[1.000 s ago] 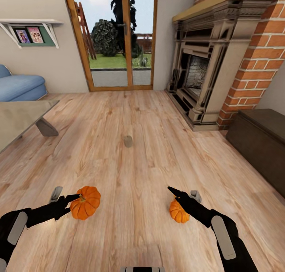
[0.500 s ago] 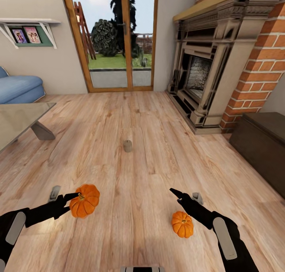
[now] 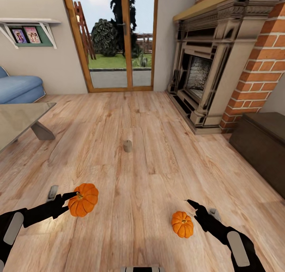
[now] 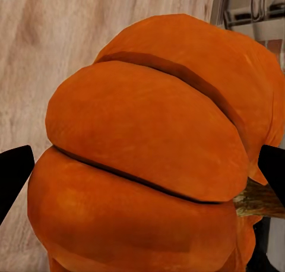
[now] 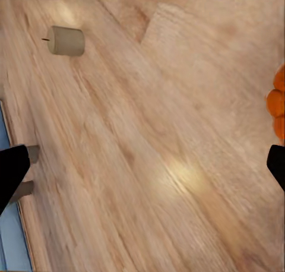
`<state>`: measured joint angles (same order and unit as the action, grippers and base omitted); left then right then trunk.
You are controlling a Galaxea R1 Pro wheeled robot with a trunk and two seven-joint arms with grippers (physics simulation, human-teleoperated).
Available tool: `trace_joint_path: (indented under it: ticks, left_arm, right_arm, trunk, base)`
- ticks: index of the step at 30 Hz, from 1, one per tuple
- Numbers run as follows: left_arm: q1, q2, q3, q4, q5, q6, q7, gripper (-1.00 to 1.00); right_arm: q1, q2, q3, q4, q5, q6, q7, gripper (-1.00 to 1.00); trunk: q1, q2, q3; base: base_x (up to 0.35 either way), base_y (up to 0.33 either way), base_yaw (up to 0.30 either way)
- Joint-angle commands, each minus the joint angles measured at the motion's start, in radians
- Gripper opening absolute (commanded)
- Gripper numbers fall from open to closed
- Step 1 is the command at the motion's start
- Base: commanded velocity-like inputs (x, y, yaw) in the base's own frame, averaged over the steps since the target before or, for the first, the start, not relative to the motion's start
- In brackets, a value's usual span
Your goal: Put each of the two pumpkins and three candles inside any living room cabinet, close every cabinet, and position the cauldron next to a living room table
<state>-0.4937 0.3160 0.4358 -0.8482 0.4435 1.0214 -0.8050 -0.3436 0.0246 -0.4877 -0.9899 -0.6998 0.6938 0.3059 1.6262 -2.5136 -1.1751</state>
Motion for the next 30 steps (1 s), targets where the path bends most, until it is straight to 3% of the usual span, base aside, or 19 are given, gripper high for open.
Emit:
trace_joint_path:
  ticks: [1, 11, 17, 22, 30]
  left_arm:
    - [0.0, 0.0, 0.0, 0.0, 0.001, 0.002, -0.004, -1.0]
    - [0.006, 0.01, -0.002, 0.0, -0.001, 0.018, -0.199, -1.0]
    - [0.014, 0.024, -0.023, -0.002, -0.008, 0.023, -0.403, -1.0]
    - [0.015, 0.025, -0.065, -0.003, -0.009, 0.023, -0.453, -1.0]
    - [0.015, 0.022, -0.075, -0.003, -0.008, 0.023, -0.46, -1.0]
  right_arm:
    - [0.0, 0.0, -0.003, 0.013, -0.001, -0.018, -0.004, 1.0]
    - [-0.041, -0.002, -0.009, 0.117, 0.007, -0.081, -0.009, 1.0]
    - [-0.049, 0.003, -0.005, 0.165, 0.003, -0.133, -0.009, 1.0]
    - [-0.063, 0.003, -0.005, 0.204, -0.002, -0.158, -0.008, 1.0]
    - [-0.082, -0.003, -0.016, 0.263, -0.003, -0.165, -0.008, 1.0]
  trunk:
    - [0.0, 0.0, 0.0]
    - [0.004, -0.002, -0.035]
    - [0.007, -0.004, -0.058]
    - [0.009, -0.005, -0.077]
    - [0.013, -0.007, -0.108]
  base:
    - [0.0, 0.0, 0.0]
    - [0.0, 0.0, 0.0]
    - [0.0, 0.0, 0.0]
    - [0.0, 0.0, 0.0]
    - [0.0, 0.0, 0.0]
